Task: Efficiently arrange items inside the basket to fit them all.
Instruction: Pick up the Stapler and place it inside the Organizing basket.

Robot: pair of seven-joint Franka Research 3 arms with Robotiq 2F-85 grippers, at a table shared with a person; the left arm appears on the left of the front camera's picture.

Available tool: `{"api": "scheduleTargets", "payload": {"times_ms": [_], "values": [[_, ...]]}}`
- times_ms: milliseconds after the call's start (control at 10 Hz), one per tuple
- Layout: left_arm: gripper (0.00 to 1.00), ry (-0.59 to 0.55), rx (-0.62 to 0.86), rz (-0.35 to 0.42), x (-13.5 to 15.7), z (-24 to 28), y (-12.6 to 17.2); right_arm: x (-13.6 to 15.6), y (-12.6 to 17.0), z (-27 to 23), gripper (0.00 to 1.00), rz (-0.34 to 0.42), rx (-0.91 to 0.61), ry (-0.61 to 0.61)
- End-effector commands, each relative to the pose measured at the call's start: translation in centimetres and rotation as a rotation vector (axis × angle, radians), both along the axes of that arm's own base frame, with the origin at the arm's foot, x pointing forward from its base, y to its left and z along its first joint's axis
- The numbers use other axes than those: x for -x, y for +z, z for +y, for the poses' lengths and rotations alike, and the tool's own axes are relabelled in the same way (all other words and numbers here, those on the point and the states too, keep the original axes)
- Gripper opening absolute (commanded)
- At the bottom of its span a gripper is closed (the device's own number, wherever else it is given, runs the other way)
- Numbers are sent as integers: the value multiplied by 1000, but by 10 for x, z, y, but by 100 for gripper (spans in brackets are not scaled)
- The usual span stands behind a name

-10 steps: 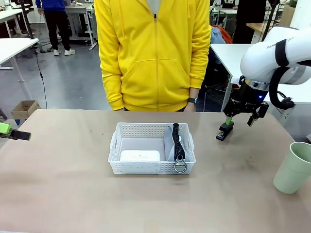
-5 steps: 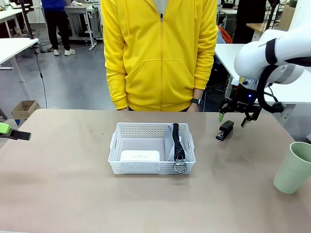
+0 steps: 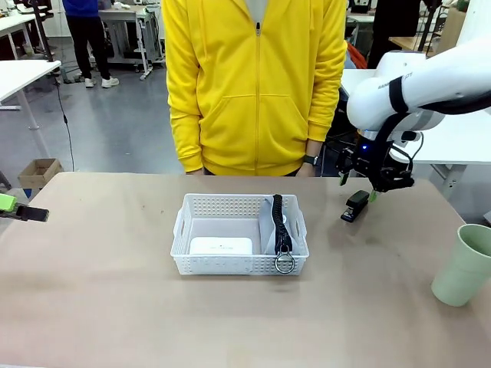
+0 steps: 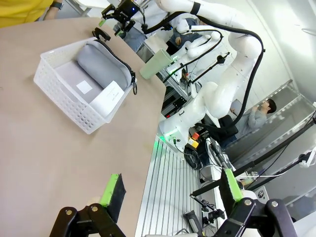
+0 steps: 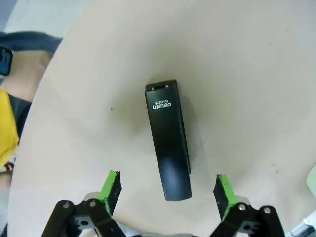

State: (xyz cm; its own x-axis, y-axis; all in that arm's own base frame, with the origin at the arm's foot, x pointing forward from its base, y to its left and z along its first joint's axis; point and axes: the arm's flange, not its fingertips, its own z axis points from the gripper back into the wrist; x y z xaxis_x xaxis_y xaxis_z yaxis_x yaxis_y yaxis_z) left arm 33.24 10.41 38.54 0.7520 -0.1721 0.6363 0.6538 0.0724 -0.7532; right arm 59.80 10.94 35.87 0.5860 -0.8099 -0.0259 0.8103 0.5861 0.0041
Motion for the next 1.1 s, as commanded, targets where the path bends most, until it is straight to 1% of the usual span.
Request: {"api": "scheduleTargets", "payload": {"times_ms": [0,100,200,500,700,1000], "values": [[100,-14,5,-7,3,2,3,-4,8,2,100,-43,60,-23],[100,-14,5,-7,3,2,3,-3,11,-2,100,-63,72,-2],[100,-14,5,-7,3,2,3,-1,1,2,100,-11,21,-12],[100,-14,5,-7,3,2,3,-2,3,1,100,-19,31,-7],[100,-14,5,-7,3,2,3,-7,-13,1,100,2,43,42],[100,-14,5,-7,3,2,3,-13,-41,-1,100,16,55,68]]}}
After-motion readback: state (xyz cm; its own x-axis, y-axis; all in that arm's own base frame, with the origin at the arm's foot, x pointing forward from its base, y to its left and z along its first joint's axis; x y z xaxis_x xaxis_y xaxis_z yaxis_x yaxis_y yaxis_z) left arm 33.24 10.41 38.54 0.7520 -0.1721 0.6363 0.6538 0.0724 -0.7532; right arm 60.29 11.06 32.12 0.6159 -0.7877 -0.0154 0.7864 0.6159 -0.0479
